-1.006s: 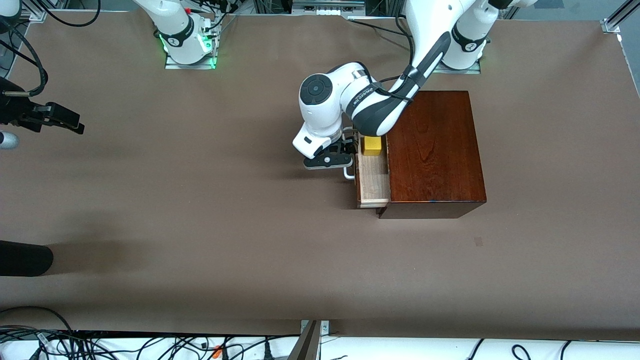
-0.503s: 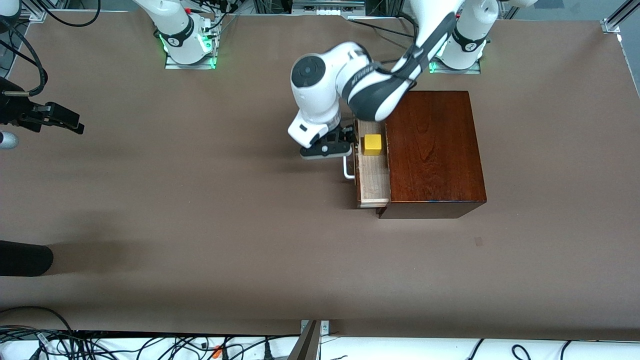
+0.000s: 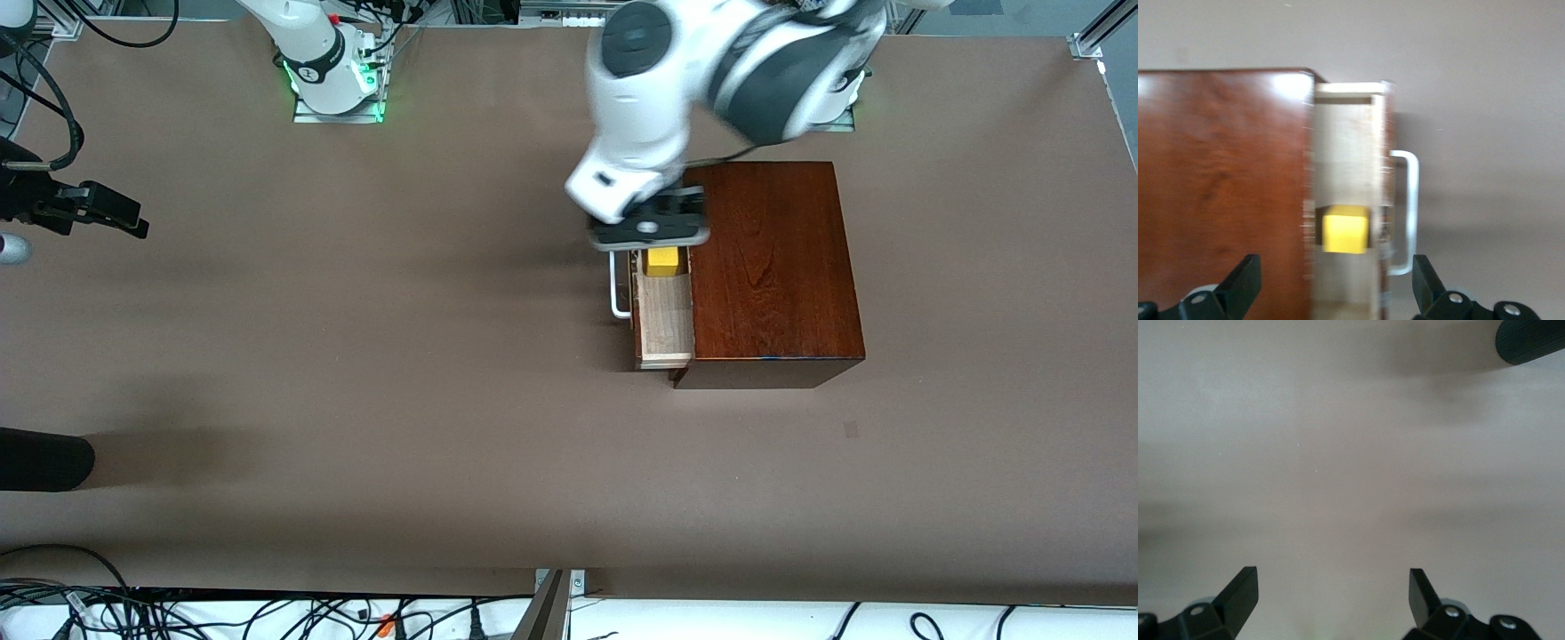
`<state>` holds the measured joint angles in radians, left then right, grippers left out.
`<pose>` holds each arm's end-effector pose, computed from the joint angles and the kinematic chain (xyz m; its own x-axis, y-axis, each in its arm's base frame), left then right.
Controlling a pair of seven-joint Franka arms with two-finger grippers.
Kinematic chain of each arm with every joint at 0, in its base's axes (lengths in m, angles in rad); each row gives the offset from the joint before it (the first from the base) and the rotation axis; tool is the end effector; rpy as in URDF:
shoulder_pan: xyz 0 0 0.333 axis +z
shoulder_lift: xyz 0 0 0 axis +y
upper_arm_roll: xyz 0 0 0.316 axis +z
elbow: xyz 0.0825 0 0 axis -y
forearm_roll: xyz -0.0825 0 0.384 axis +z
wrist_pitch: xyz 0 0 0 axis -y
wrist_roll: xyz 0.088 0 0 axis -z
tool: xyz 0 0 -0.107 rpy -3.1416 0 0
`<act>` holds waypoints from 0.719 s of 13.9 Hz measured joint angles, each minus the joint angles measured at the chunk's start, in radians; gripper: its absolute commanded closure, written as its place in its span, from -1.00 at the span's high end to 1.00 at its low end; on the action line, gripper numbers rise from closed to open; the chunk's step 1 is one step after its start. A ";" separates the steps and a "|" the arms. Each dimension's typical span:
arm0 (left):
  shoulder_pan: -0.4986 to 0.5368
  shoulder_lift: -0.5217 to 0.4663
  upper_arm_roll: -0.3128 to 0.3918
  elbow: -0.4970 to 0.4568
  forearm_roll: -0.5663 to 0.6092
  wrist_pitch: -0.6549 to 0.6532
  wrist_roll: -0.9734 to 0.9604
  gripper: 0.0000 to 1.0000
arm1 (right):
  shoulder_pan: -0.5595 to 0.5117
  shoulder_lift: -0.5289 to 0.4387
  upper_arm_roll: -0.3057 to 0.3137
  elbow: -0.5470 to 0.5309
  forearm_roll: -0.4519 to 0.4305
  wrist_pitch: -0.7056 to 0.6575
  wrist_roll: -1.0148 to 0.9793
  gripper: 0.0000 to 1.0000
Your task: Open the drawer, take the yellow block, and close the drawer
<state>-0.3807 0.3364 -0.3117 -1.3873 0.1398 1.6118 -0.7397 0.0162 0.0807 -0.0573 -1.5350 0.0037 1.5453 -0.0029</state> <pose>0.5258 -0.3788 0.5193 0.9978 0.0484 -0.0459 0.0440 -0.9948 -0.0921 0.5748 -0.0219 0.5936 0.9968 -0.0381 -0.0702 -0.0382 -0.9993 0.0007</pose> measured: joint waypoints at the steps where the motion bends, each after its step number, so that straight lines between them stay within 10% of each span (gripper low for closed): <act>1: 0.064 -0.034 0.002 0.000 -0.038 -0.035 0.070 1.00 | 0.000 0.000 0.000 0.000 0.000 0.000 0.000 1.00; 5: 0.287 -0.126 0.006 0.000 -0.087 -0.144 0.372 1.00 | 0.002 0.000 0.030 0.000 0.009 0.000 0.159 1.00; 10: 0.383 -0.166 0.069 -0.011 -0.145 -0.182 0.624 1.00 | 0.018 0.000 0.229 0.000 0.020 0.000 0.639 1.00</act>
<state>0.0020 0.1703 -0.2430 -1.3978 -0.0050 1.4295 -0.1158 0.0341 0.0807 0.1712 -1.5348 0.0239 1.5456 0.6361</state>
